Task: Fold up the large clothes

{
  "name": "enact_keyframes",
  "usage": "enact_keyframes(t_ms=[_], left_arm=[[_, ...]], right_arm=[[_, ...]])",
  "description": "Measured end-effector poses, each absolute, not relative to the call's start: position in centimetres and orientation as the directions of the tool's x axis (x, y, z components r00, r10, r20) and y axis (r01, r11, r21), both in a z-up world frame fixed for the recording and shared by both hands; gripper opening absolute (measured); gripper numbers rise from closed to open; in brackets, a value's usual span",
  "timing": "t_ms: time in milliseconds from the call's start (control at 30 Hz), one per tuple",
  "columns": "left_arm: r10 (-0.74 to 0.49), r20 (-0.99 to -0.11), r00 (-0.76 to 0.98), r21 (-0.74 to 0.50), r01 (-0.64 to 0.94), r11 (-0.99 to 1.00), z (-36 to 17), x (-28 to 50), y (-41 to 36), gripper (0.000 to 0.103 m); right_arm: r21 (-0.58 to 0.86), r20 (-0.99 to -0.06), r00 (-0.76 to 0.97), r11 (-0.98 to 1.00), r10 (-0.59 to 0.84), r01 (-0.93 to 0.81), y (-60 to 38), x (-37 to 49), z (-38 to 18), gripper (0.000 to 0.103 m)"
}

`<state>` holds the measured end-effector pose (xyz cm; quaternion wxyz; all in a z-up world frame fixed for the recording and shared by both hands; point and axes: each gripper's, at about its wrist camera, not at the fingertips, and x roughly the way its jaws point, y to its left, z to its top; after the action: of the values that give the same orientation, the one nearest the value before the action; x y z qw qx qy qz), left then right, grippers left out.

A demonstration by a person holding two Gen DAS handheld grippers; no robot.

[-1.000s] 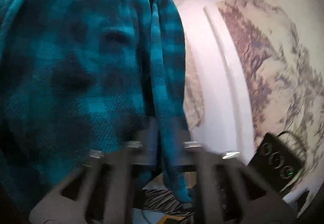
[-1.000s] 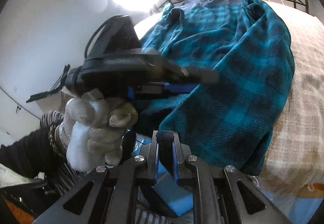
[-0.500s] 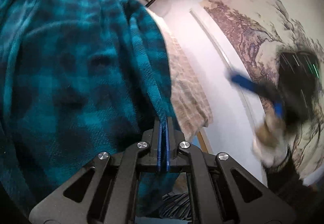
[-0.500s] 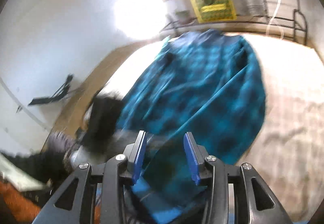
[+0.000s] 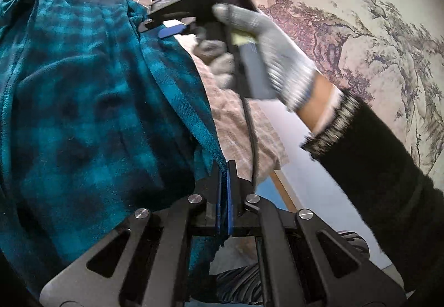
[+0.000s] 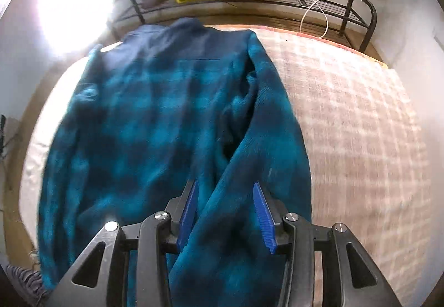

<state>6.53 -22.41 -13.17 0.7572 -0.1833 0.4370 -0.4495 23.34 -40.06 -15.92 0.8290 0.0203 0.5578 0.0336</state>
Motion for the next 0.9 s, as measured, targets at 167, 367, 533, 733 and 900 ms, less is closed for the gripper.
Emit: enact_keyframes(t_ms=[167, 367, 533, 733, 900], left_arm=[[-0.842, -0.501, 0.201, -0.675, 0.518, 0.525, -13.4, 6.6, -22.7, 0.000], [-0.844, -0.501, 0.192, -0.681, 0.515, 0.521, -13.8, 6.7, -22.5, 0.000], [-0.835, -0.515, 0.195, -0.664, 0.525, 0.532, -14.2, 6.7, -22.5, 0.000], [-0.853, -0.490, 0.181, -0.705, 0.494, 0.509, -15.0, 7.6, -21.7, 0.000], [-0.867, -0.466, 0.173, -0.707, 0.517, 0.483, -14.3, 7.3, -21.4, 0.000]], right_arm=[[0.021, -0.906, 0.424, 1.000, 0.019, -0.001, -40.8, 25.8, -15.5, 0.043], [-0.011, -0.891, 0.452, 0.999, -0.034, 0.053, -41.1, 30.9, -16.1, 0.046], [-0.093, -0.908, 0.405, 0.994, -0.109, 0.058, -41.3, 34.2, -18.6, 0.008], [-0.017, -0.874, 0.481, 0.994, -0.065, 0.104, -42.9, 34.3, -16.4, 0.006], [0.004, -0.861, 0.506, 0.996, -0.041, 0.087, -42.5, 34.3, -14.1, 0.007]])
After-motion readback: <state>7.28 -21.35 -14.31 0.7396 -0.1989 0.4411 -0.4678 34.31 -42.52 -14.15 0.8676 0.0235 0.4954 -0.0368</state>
